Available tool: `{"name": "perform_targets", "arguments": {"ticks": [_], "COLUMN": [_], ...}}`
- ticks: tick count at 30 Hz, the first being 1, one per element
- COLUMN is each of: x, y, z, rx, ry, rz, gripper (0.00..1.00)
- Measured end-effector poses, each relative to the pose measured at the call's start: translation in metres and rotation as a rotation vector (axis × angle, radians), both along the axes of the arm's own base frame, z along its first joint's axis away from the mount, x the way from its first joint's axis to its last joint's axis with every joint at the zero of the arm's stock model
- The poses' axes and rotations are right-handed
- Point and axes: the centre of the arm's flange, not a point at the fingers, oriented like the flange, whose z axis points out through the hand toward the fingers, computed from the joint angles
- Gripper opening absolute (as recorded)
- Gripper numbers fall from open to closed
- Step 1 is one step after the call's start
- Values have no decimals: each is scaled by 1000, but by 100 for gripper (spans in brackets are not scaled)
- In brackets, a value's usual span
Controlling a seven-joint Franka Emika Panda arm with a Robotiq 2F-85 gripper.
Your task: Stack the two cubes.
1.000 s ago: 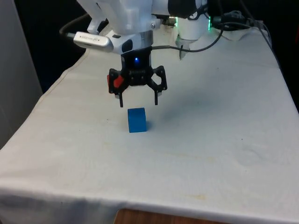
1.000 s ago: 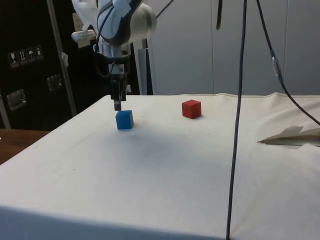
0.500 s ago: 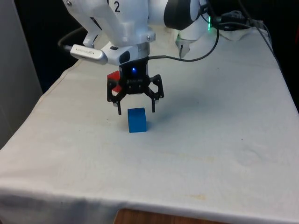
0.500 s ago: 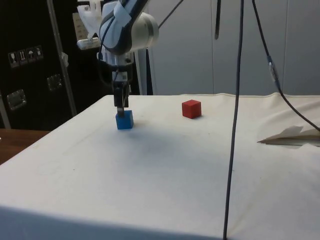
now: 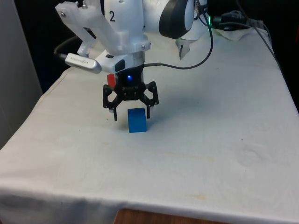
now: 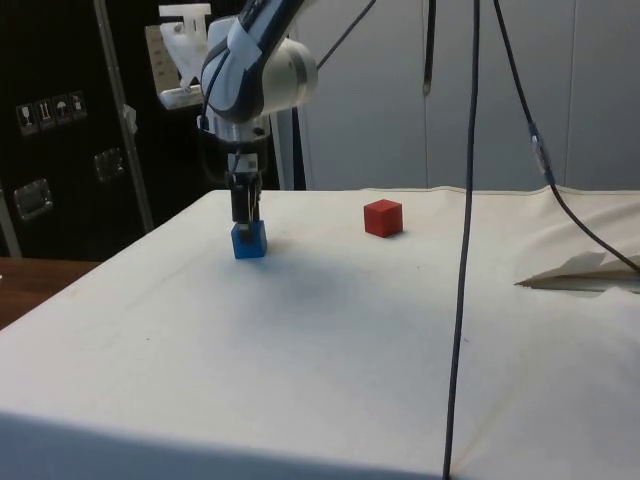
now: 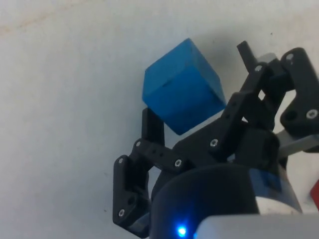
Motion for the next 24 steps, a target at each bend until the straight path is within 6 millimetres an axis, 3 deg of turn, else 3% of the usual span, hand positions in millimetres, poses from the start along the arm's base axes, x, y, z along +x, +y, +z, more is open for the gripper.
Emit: {"name": "perform_targets", "arguments": {"ticks": [2,3,4,9,24], "x": [0,0,1,1,3], "y": [-1,-1,-1,-2,-4], "z": [-1,-2,-2,-4,4], "rx": [-1,-1,-1,-2,-2], "ry": [0,0,0,0,-10], "rz": [1,2,3,2,2], "gripper": [79,79,56,3,0]}}
